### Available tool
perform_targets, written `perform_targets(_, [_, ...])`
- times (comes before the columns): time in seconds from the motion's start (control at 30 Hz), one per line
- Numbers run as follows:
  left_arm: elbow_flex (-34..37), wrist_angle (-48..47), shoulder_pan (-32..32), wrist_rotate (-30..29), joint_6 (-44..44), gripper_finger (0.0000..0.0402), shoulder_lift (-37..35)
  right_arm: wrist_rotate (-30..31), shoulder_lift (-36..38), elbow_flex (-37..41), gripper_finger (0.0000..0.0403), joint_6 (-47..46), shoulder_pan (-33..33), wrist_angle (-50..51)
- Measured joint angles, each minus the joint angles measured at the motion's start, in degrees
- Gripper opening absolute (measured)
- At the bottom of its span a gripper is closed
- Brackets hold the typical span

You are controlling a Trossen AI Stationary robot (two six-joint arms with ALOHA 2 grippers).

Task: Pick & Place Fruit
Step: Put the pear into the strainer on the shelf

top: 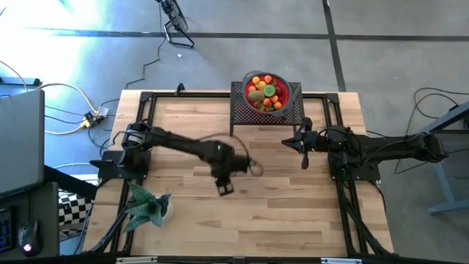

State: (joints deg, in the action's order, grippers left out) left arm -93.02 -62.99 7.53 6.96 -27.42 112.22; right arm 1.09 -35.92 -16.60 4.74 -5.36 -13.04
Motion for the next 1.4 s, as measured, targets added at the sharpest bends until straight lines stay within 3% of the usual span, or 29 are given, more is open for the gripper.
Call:
perform_targets(0.3, [-16.3,-2.2,-10.7,-0.7,12.0,0.0139,0.0,-0.2,0.0,0.0,0.0005,-0.3,0.0,7.3])
perform_targets(0.53, [-31.7,-2.4,-17.2,-8.8,18.4,0.0138,0.0,-0.2,0.0,0.0,0.0005,-0.1,0.0,8.1])
perform_targets(0.67, [-36.7,1.0,-20.5,-14.9,19.9,0.0138,0.0,0.3,0.0,0.0,0.0005,0.0,0.0,8.1])
perform_targets(0.77, [-38.4,5.5,-23.1,-18.0,19.9,0.0138,0.0,0.3,0.0,0.0,0.0005,0.0,0.0,8.1])
perform_targets(1.1, [-38.4,16.0,-30.5,-19.6,20.3,0.0138,2.9,0.4,0.0,0.0,0.0005,0.0,0.0,8.1])
perform_targets(1.4, [-38.3,14.8,-33.5,-19.8,19.7,0.0138,9.2,0.4,0.0,0.0,0.0005,0.0,0.0,8.1])
